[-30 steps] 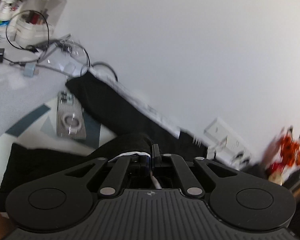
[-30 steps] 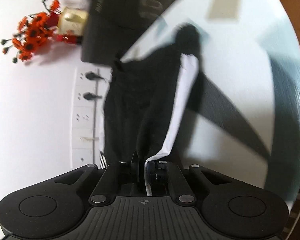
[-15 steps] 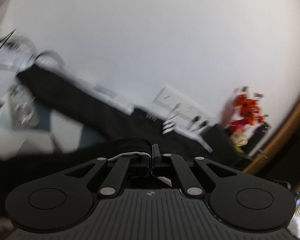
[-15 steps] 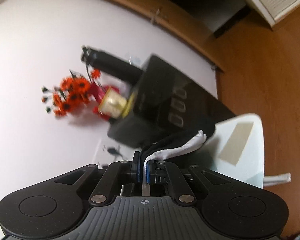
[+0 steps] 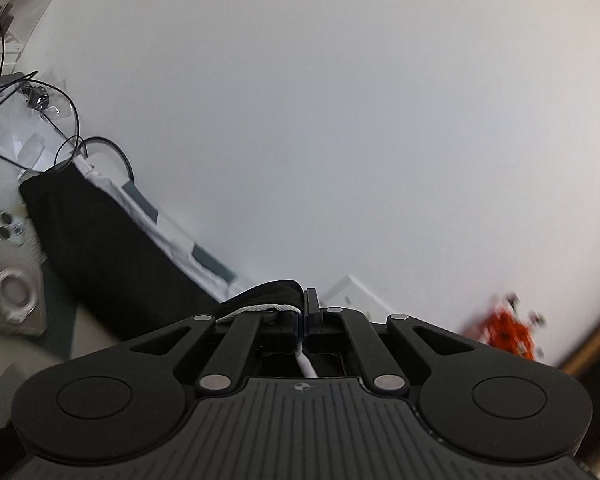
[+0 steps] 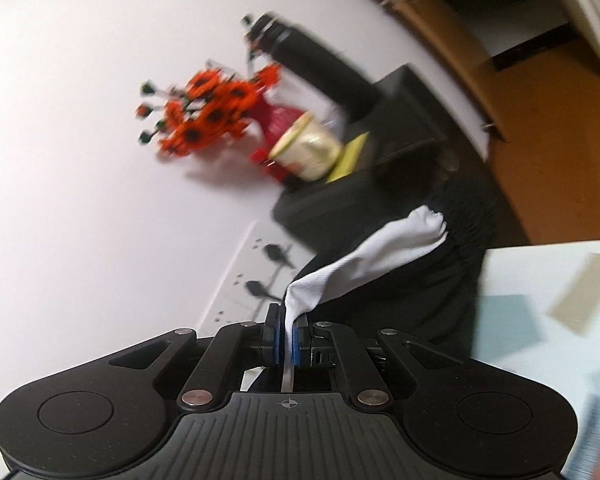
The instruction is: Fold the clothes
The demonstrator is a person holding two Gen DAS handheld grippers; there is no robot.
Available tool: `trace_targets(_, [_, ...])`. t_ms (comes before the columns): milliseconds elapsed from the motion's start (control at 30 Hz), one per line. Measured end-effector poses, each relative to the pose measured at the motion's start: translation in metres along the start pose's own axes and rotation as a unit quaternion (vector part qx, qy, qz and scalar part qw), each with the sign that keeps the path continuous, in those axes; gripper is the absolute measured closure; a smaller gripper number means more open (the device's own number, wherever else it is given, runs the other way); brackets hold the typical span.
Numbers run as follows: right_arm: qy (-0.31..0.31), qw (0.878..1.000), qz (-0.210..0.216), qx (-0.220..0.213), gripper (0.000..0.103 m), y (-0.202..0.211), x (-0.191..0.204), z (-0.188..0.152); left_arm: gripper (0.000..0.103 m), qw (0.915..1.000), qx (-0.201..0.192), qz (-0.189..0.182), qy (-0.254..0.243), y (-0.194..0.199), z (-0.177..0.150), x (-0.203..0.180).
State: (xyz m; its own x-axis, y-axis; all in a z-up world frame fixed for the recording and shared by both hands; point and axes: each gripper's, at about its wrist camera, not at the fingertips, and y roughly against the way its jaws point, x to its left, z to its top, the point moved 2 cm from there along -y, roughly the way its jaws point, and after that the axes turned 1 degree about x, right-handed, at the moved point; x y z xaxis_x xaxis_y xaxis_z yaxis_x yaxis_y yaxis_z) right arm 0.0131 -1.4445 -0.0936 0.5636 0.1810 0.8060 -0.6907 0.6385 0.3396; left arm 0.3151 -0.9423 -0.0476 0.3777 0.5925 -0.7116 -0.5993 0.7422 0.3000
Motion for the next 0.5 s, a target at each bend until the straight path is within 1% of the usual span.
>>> trace_targets(100, [0.001,1.000,0.014,0.012,0.098,-0.052,0.023,0.007,0.101,0.9994,-0.021,0.026,0.012,-0.048,0.018,-0.006])
trace_targets(167, [0.001,1.000,0.019,0.020,0.098,-0.090,0.034,0.010,0.101,0.9984,-0.022,0.049,0.018,-0.086,0.028,-0.008])
trace_targets(267, [0.002,0.999,0.012,0.034,0.098,-0.151,0.040,0.013,0.101,0.9958,-0.004,0.089,0.021,-0.147,0.034,-0.004])
trace_targets(400, [0.008,0.998,-0.029,0.063,0.098,-0.227,0.029,-0.002,0.100,0.9887,0.033,0.146,0.009,-0.222,0.024,0.009])
trace_targets(433, [0.015,0.996,-0.042,0.072,0.097,-0.244,0.025,-0.007,0.097,0.9852,0.049,0.164,0.000,-0.239,0.018,0.015])
trace_targets(467, [0.024,0.994,-0.056,0.086,0.092,-0.260,0.021,-0.013,0.092,0.9770,0.080,0.197,-0.016,-0.255,0.011,0.019])
trace_targets(500, [0.031,0.991,-0.074,0.106,0.080,-0.275,0.016,-0.019,0.075,0.9666,0.112,0.229,-0.032,-0.270,0.003,0.023])
